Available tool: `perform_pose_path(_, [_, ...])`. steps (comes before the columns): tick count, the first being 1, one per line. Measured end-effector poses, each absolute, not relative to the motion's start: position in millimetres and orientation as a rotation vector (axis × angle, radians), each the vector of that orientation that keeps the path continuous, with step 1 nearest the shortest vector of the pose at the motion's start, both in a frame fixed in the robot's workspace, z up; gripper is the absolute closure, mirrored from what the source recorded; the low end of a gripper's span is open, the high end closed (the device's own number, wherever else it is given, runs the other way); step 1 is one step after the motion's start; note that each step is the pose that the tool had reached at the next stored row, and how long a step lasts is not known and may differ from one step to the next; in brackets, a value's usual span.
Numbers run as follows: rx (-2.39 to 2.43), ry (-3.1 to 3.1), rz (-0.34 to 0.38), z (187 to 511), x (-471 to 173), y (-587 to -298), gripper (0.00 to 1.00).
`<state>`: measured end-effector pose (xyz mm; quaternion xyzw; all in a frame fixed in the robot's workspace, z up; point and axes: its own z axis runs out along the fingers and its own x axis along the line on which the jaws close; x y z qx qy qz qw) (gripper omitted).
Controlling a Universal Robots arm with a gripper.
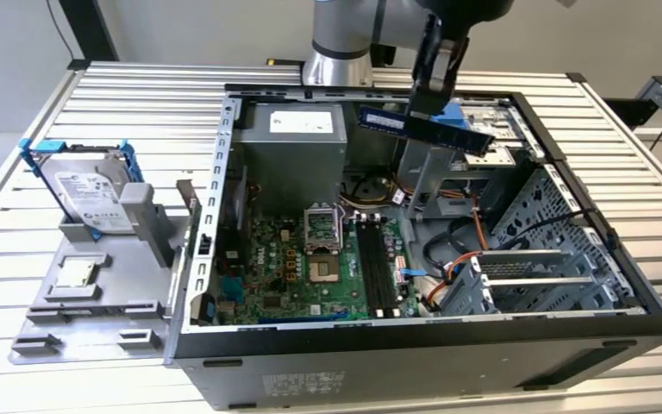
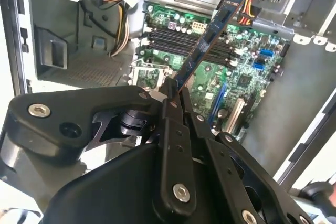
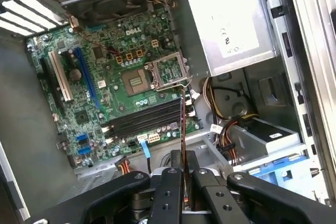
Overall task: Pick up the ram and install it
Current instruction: 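Insert the ram into the slot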
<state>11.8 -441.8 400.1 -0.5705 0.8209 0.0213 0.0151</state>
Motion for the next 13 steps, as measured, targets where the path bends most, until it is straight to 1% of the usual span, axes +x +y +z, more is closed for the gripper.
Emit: perform_pose_path(13, [-1.506,2.718,0.059,400.1,11.8,-441.8,1.0])
